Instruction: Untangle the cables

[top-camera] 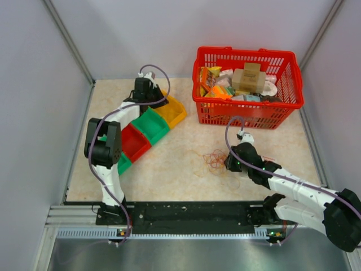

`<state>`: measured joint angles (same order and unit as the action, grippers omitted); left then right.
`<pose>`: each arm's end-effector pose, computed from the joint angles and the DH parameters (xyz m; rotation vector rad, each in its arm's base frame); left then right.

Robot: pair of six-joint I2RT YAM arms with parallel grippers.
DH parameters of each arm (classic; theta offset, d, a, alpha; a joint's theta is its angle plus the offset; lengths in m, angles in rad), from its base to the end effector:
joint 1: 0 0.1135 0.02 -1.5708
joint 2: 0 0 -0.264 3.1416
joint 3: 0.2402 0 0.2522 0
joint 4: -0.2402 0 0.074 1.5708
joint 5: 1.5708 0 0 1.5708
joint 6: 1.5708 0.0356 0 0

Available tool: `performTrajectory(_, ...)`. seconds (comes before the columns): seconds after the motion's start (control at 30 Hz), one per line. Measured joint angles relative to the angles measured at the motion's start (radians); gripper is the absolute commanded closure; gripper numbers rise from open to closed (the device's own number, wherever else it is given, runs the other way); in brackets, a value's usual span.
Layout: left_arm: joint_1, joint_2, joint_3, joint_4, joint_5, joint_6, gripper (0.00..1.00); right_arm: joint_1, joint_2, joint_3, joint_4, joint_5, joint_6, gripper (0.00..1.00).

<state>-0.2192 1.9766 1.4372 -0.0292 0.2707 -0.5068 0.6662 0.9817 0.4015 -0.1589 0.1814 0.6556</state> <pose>0.4435 -0.1086 0.2234 -0.1525 2.1962 -0.7065 0.1546 0.1134 0.1755 0.0816 2.3395 0.4661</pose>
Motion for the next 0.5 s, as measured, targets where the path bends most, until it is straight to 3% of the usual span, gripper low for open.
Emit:
performTrajectory(0.27, -0.018, 0.008, 0.04, -0.056, 0.025, 0.013, 0.86, 0.0, 0.0, 0.0, 0.0, -0.006, 0.002, 0.78)
performTrajectory(0.5, -0.022, 0.029, 0.102, -0.053, 0.087, 0.014, 0.76, 0.0, -0.019, 0.0, -0.009, -0.008, 0.002, 0.77)
